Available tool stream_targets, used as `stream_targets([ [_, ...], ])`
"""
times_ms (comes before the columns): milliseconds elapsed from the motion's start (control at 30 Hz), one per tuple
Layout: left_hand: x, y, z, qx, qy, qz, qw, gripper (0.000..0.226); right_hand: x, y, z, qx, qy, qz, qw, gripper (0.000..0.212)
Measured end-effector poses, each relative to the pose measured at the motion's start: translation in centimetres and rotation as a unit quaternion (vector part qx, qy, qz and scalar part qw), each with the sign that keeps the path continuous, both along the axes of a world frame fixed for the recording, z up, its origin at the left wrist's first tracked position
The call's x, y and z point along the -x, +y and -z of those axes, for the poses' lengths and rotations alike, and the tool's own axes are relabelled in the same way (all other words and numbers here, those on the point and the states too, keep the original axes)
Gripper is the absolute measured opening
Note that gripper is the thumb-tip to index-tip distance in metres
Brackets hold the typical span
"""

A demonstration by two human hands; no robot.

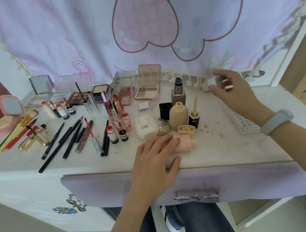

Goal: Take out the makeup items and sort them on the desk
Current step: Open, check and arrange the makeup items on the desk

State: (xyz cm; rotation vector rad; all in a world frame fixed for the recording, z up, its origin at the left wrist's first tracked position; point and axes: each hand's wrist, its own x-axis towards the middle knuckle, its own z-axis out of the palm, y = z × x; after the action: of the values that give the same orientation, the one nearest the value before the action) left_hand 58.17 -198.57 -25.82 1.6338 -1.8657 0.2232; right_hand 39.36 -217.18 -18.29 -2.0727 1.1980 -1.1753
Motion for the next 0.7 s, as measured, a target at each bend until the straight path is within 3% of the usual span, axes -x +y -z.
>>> stream_targets([
  [100,0.1,0.1,-0.5,-0.009,0.018,0.008,1.000,0.043,0.2,2.9,-1.9,-0.103,-0.215,-0.043,0.970,0.012],
  [167,0.2,0.2,-0.9,-0.011,0.056,0.012,0.998,0.047,-0.3,5.2,-2.6,-0.137,-0.260,-0.072,0.953,0.026],
  [333,0.3,1.6,-2.8,0.031,0.268,0.046,0.962,0.063,-2.9,10.7,-2.2,-0.171,-0.165,-0.170,0.956,0.049],
  [400,0.4,2.1,-3.3,0.070,0.270,0.063,0.958,0.070,-4.0,12.3,-1.7,-0.192,-0.106,-0.208,0.953,0.056],
  [533,0.0,3.0,-3.5,0.110,0.206,0.062,0.970,0.058,-5.8,14.3,-0.8,-0.218,-0.037,-0.241,0.945,0.039],
  [700,-0.6,4.2,-3.1,0.094,0.215,0.039,0.971,0.051,-7.2,14.7,0.1,-0.275,-0.029,-0.254,0.927,0.063],
])
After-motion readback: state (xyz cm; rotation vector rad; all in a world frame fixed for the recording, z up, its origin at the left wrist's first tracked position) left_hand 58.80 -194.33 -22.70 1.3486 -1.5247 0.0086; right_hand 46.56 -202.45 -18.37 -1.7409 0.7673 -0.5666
